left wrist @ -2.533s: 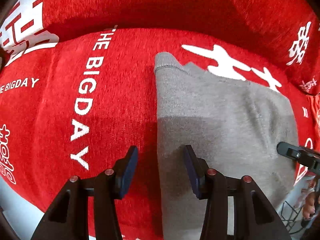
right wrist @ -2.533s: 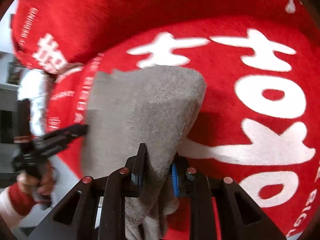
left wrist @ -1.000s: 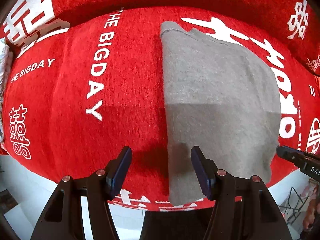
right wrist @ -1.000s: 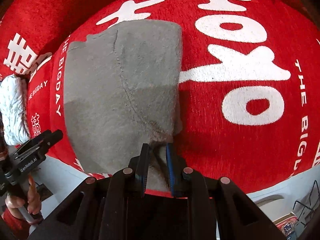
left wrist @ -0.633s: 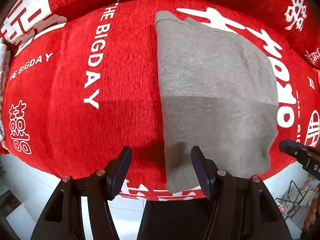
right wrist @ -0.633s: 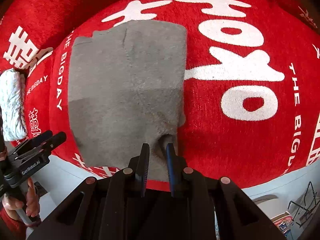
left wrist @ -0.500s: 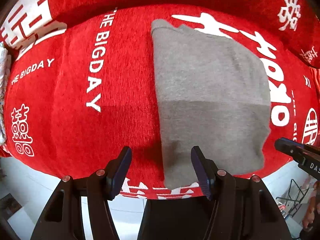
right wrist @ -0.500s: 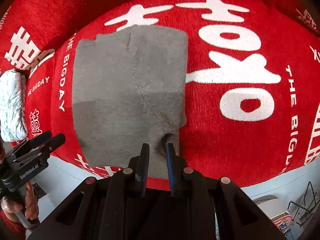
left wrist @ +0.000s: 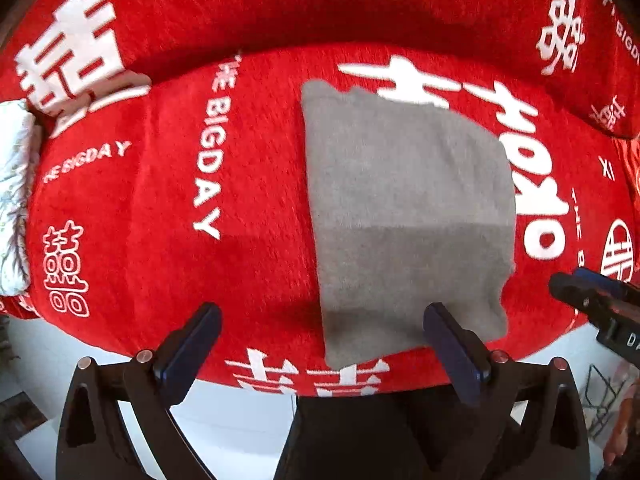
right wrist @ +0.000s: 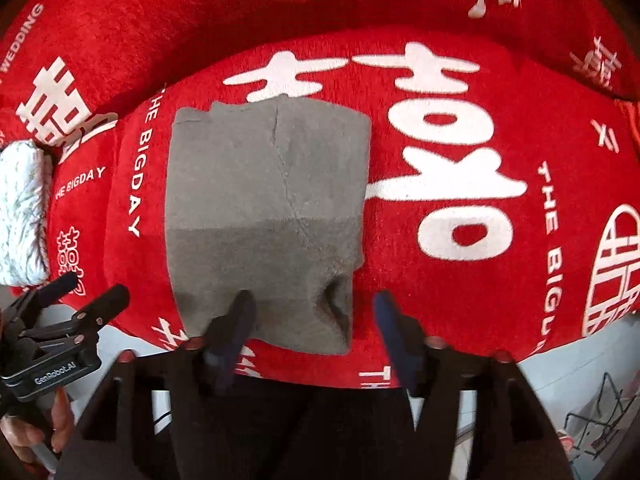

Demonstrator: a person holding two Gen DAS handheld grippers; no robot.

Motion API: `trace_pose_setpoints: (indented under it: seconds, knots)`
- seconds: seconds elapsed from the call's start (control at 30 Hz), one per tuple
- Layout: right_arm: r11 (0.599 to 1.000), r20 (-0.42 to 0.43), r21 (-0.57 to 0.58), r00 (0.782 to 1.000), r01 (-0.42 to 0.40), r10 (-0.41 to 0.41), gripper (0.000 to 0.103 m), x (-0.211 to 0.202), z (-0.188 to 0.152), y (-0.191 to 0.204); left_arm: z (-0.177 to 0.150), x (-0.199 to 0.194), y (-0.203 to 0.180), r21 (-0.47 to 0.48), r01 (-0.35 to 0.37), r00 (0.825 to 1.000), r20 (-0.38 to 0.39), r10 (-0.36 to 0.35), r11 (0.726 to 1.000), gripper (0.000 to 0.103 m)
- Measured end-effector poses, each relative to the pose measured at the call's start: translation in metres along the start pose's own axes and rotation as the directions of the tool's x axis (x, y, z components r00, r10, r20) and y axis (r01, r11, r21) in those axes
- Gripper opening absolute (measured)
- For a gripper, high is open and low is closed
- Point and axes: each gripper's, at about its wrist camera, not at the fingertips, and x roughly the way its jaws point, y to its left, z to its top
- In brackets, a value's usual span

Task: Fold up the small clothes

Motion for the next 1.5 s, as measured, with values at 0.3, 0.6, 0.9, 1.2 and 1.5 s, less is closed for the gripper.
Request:
trace_pose_setpoints:
  seconds: [0.3, 0.6, 0.9, 1.2, 1.5]
  knots:
    - [0.997, 0.04, -0.014, 0.997, 0.074, -0.073, 0.09, -0.011, -0.004, 0.008, 0.0, -0.015, 0.001, -0.024, 0.016, 1.0, 0.022, -0.015, 1.0, 0.101]
    - [0.995, 0.068, 0.011, 0.993, 0.1, -0.101, 0.09, -0.023, -0.003, 0.01, 0.0, -0.025, 0.002, -0.031, -0.008, 0.999, 0.05, 0.01, 0.999, 0.101]
    - [0.994, 0.083, 0.012, 0.991, 0.107, -0.108, 0.09, -0.029, 0.0, 0.013, -0.001, -0.032, 0.001, -0.03, -0.019, 0.997, 0.074, 0.021, 0.999, 0.101]
    - [0.994, 0.084, 0.007, 0.99, 0.112, -0.113, 0.09, -0.031, 0.001, 0.015, 0.0, -0.036, 0.001, -0.041, -0.024, 0.996, 0.088, 0.027, 0.999, 0.101]
    - [0.993, 0.083, -0.001, 0.99, 0.118, -0.117, 0.09, -0.032, 0.003, 0.018, 0.001, -0.037, 0.003, -0.048, -0.027, 0.995, 0.09, 0.031, 0.998, 0.101]
